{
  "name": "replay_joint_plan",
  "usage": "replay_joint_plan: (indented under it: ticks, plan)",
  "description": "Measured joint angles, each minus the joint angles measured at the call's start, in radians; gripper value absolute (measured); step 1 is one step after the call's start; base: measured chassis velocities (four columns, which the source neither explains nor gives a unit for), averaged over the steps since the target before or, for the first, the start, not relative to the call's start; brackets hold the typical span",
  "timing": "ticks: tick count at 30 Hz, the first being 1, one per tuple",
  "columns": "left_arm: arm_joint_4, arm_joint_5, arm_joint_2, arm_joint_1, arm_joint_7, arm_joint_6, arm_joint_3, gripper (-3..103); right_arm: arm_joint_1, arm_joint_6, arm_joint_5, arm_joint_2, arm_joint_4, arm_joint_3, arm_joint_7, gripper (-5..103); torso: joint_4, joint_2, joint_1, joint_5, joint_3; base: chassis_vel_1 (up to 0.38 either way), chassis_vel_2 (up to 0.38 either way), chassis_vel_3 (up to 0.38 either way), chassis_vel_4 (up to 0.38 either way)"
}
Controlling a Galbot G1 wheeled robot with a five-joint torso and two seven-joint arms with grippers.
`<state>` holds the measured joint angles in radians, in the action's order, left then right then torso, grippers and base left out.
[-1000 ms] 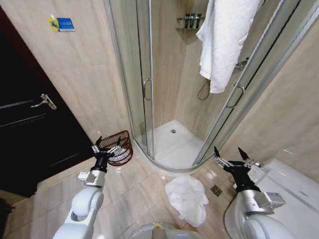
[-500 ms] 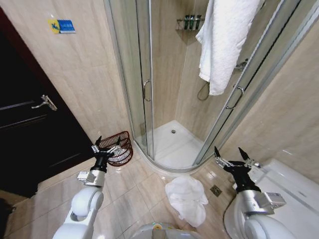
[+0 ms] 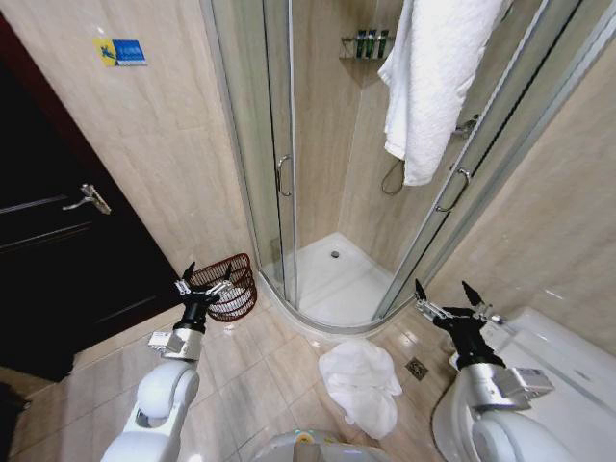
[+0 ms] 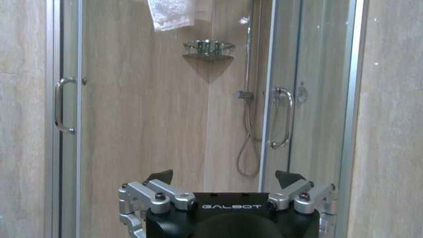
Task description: Discard the used towel into the hamper.
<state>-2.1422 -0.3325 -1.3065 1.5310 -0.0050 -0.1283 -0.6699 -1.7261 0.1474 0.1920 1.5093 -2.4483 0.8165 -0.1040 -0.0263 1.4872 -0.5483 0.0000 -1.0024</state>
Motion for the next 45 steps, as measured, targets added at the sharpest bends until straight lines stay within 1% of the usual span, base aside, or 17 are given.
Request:
replay_joint_plan:
  ticks: [4,9,13,16,27,35,38,41,45]
  plan:
    - [-0.004,-0.022,0.002,0.001,-0.003,-0.009,0.006,100,0.022,0.008,0.01,-0.012,0.0,0.01,0.007,100,0.0001,0.007,-0.004,0.0,-0.003,0.0,0.0,0.0,0.0]
    - [-0.005,-0.025,0.003,0.004,-0.003,-0.011,0.007,100,0.061,0.037,0.016,-0.028,-0.009,0.011,0.019,100,0.0002,0.008,-0.005,0.0001,-0.003,0.0,0.0,0.0,0.0]
    - [-0.006,-0.025,0.003,0.008,-0.003,-0.014,0.005,100,0.068,0.048,0.013,-0.024,-0.016,0.002,0.019,100,0.0003,0.008,-0.005,0.0,-0.003,0.0,0.0,0.0,0.0]
    - [-0.007,-0.026,0.005,0.011,-0.002,-0.015,0.001,100,0.038,0.064,-0.007,-0.011,-0.025,-0.001,-0.017,100,0.0003,0.008,-0.004,0.0,-0.003,0.0,0.0,0.0,0.0]
    - [-0.004,-0.031,0.009,0.0,-0.002,-0.016,-0.003,100,-0.007,0.058,-0.026,-0.001,-0.032,-0.003,-0.016,100,0.0002,0.005,-0.004,0.0,-0.002,0.017,-0.02,-0.038,0.033]
    - [-0.005,-0.031,0.009,0.0,-0.001,-0.015,-0.003,100,-0.006,0.057,-0.029,-0.001,-0.033,-0.003,-0.015,100,0.0001,0.005,-0.003,-0.0002,-0.002,0.119,-0.114,-0.144,0.119]
    - [-0.006,-0.031,0.009,-0.001,0.0,-0.014,-0.003,100,-0.006,0.055,-0.029,-0.001,-0.033,-0.002,-0.014,100,-0.0002,0.005,-0.002,0.0003,-0.001,0.156,-0.191,-0.125,0.13]
    - [-0.006,-0.029,0.008,0.0,0.0,-0.014,-0.001,100,0.003,0.033,-0.026,-0.002,-0.021,-0.004,-0.01,100,0.0006,0.004,-0.002,-0.0001,-0.001,0.144,-0.112,-0.079,0.085]
    - [-0.005,-0.028,0.007,0.002,0.0,-0.014,0.0,100,0.034,0.013,-0.012,-0.013,0.007,-0.006,0.006,100,0.0001,0.005,-0.002,-0.0002,-0.001,0.049,-0.032,-0.026,0.039]
